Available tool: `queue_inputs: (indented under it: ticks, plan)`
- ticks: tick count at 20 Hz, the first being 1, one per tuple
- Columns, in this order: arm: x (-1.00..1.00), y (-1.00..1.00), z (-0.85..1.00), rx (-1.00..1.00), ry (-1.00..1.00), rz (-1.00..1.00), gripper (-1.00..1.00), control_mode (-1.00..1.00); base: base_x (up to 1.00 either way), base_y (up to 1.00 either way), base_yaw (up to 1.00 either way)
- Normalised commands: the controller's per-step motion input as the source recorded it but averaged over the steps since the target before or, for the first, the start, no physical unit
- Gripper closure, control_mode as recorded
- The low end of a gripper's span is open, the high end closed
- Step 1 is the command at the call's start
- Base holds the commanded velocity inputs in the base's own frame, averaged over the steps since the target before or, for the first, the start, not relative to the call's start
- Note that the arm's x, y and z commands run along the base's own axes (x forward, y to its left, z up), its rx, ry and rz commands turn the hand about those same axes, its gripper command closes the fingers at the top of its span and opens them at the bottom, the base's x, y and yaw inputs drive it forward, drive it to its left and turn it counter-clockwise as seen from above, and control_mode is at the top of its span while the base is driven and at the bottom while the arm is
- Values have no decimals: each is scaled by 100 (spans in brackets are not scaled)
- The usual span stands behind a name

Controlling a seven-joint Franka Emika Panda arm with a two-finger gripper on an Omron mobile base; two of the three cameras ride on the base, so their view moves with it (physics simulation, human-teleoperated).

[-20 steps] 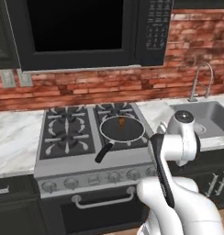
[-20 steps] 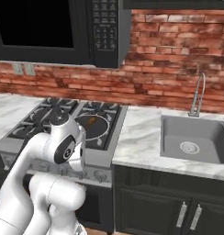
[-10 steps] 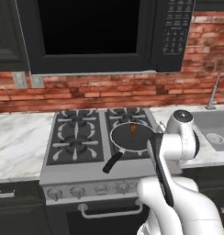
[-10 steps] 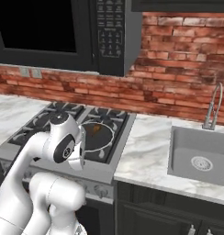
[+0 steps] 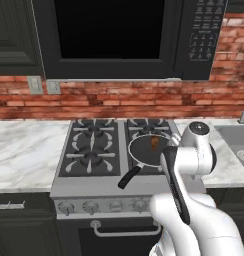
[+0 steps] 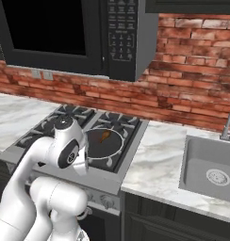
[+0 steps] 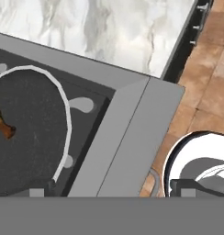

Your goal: Take the chicken drumsticks from the pan and place one on each plate on the dining counter.

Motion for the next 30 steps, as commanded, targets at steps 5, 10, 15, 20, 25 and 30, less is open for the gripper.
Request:
queue_inputs:
  ticks: [5,10,15,20,25,30]
  plan:
    - [32,0,-17,0,1,27,-100,-100,0,0,0]
    - [39,0,4,-2,4,27,-100,-100,0,0,0]
    - [29,0,36,-10,1,23,-100,-100,0,0,0]
    - [18,0,25,-27,2,19,-100,-100,0,0,0]
    - [30,0,-6,-36,0,20,-100,-100,0,0,0]
    - [66,-2,-57,-20,-3,35,-100,-100,0,0,0]
